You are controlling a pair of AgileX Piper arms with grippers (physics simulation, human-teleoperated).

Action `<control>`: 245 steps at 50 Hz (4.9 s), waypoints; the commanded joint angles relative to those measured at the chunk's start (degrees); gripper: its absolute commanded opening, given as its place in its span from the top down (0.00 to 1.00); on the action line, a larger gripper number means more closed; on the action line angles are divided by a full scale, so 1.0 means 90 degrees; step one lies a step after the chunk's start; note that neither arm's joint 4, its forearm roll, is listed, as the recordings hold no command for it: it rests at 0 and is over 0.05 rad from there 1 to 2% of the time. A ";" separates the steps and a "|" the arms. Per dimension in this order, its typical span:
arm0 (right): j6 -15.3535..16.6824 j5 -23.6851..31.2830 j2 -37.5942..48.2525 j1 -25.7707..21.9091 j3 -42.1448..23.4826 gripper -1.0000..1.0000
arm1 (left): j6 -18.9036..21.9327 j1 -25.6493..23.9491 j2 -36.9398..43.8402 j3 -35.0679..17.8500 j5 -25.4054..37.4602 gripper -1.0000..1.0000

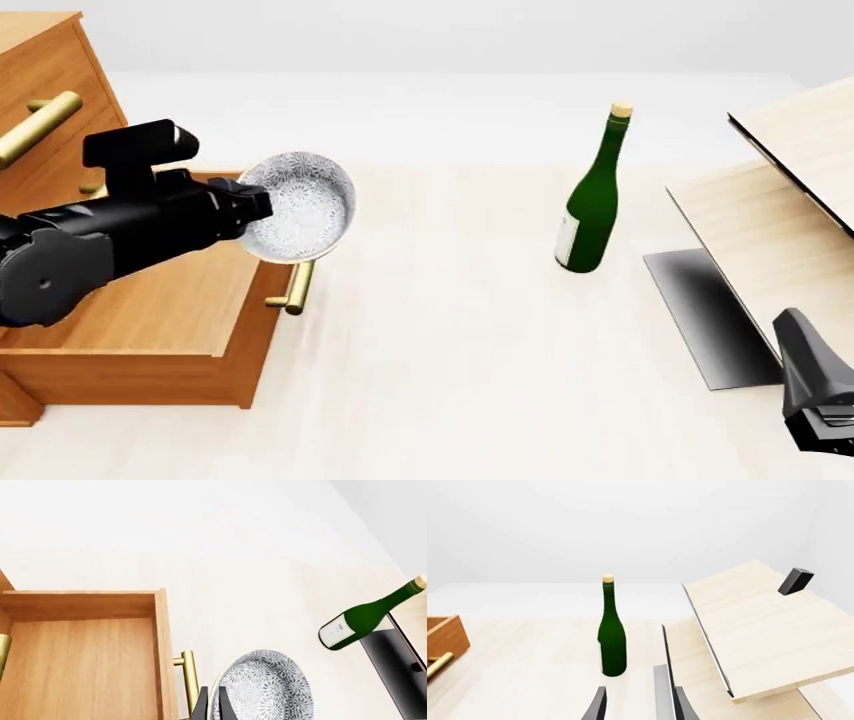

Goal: Put the bowl in the bottom drawer of the cabinet and close it.

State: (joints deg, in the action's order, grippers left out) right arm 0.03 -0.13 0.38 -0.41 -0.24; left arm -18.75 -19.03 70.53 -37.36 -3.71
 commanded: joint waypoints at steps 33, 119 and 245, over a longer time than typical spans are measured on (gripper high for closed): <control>0.0000 0.0000 0.0001 0.0001 0.0000 0.00 | 0.0745 0.1384 -0.0619 0.0347 -0.0041 1.00; 0.0000 0.0000 0.0000 0.0000 0.0000 0.00 | 0.1602 0.2457 0.0135 0.1021 -0.1235 1.00; -0.0001 0.0000 0.0000 0.0000 0.0000 0.00 | 0.1733 0.2992 0.1589 0.1438 -0.2208 0.00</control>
State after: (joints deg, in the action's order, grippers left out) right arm 0.03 -0.13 0.38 -0.41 -0.24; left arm -3.13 7.87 84.74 -24.30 -23.67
